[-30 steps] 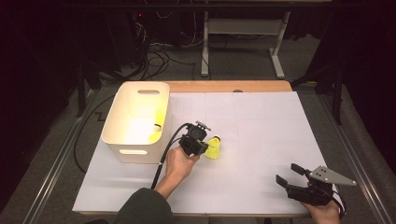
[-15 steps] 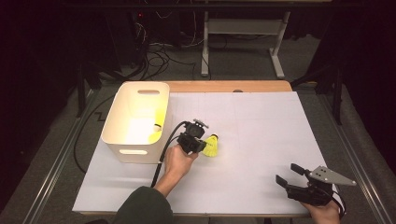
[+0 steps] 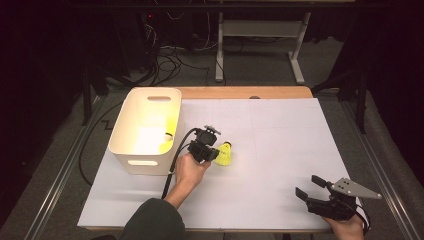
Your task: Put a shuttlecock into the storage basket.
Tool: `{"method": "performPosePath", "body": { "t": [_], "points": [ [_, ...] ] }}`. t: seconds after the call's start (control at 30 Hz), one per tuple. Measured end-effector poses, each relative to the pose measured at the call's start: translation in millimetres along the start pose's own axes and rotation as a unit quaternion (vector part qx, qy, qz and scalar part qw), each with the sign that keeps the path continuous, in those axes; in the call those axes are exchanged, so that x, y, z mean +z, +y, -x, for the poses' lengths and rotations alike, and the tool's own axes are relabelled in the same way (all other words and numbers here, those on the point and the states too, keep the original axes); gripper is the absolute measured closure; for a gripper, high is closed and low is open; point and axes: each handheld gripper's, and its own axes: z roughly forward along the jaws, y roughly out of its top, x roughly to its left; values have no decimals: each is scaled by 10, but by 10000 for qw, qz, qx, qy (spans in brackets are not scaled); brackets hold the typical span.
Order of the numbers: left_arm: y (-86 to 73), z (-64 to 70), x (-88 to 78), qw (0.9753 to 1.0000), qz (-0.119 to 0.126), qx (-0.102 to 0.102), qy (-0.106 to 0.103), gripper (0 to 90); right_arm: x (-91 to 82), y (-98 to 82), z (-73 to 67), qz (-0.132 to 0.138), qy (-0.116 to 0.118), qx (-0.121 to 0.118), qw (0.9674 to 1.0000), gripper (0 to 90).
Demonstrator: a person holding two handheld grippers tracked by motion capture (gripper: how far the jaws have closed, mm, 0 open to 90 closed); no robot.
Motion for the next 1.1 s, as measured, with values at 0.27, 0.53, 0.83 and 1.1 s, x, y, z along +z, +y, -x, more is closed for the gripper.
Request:
{"method": "performPosePath", "body": {
  "t": [0.27,0.53,0.83,1.1],
  "points": [
    [20,-49,12,10000,-14,-89,17,889,0,-1,1,1,1,4,10000,231],
    [127,2,-22,9999,-6,25,145,889,-3,0,2,12,6,1,10000,231],
    [229,41,-68,9998,3,81,196,889,-3,-1,1,13,15,-10,10000,231],
    [290,59,-126,9995,37,134,280,889,-8,-2,-6,12,6,6,10000,231]
  ]
}}
